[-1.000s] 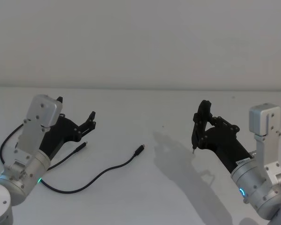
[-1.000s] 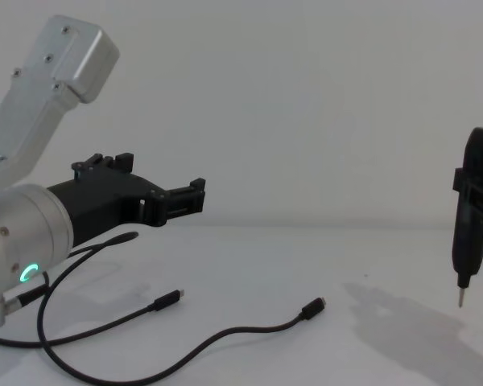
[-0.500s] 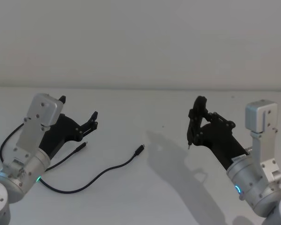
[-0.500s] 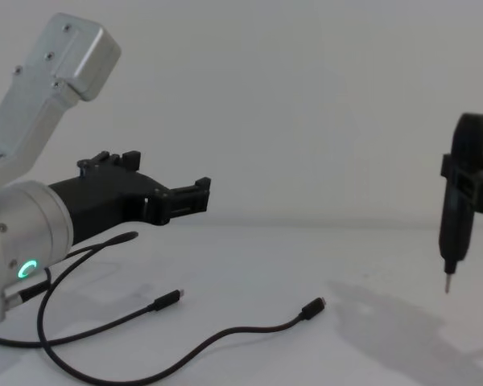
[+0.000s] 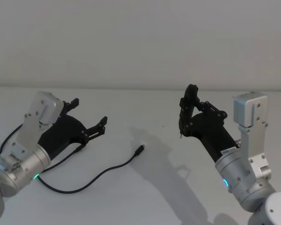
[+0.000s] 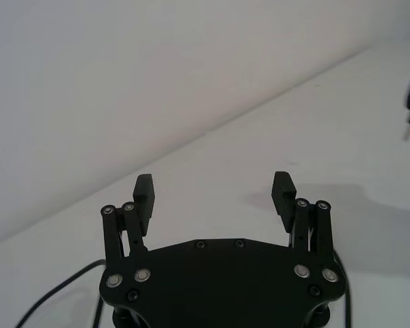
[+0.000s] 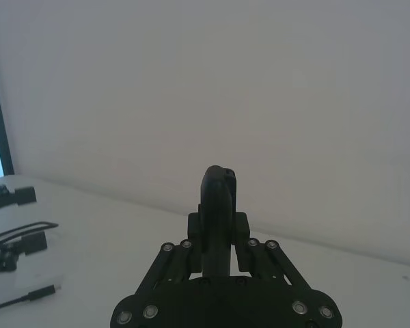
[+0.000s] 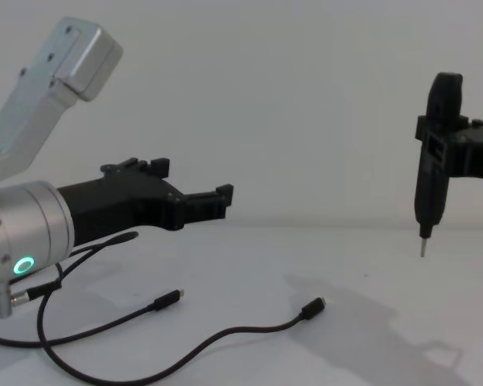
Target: Pick up the data cable with the one hand.
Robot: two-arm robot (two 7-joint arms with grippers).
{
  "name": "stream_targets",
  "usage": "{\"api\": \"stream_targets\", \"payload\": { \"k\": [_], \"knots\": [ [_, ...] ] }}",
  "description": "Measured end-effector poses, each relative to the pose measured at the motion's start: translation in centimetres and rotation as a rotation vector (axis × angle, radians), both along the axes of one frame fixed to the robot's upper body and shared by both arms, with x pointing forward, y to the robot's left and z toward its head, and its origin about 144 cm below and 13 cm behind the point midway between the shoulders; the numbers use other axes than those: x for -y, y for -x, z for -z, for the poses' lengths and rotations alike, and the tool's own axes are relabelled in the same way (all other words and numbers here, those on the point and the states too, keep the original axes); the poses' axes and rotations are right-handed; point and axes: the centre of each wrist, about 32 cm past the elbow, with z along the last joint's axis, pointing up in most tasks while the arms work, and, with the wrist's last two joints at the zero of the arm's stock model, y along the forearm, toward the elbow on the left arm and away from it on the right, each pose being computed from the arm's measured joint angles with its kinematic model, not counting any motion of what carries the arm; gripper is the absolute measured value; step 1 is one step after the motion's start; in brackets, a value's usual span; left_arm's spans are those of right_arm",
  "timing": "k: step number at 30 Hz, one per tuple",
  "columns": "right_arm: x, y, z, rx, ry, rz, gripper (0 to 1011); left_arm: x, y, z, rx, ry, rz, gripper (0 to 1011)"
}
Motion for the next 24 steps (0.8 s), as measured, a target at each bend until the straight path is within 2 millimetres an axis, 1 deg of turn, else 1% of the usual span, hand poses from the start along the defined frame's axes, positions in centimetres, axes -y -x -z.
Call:
{"api": "stream_targets", "payload": {
  "k": [13, 24],
  "knots": [
    [-1.6, 0.0, 0.5, 0.029, -0.042, 0.004, 274, -1.7, -1.5, -0.1, -0.134, 0.009, 0.205, 1001],
    [-2.4, -0.3, 1.3, 0.037, -0.063, -0.03, 275, -2.5, -2.2, -0.9, -0.242, -0.048, 0.296, 1001]
  ]
}}
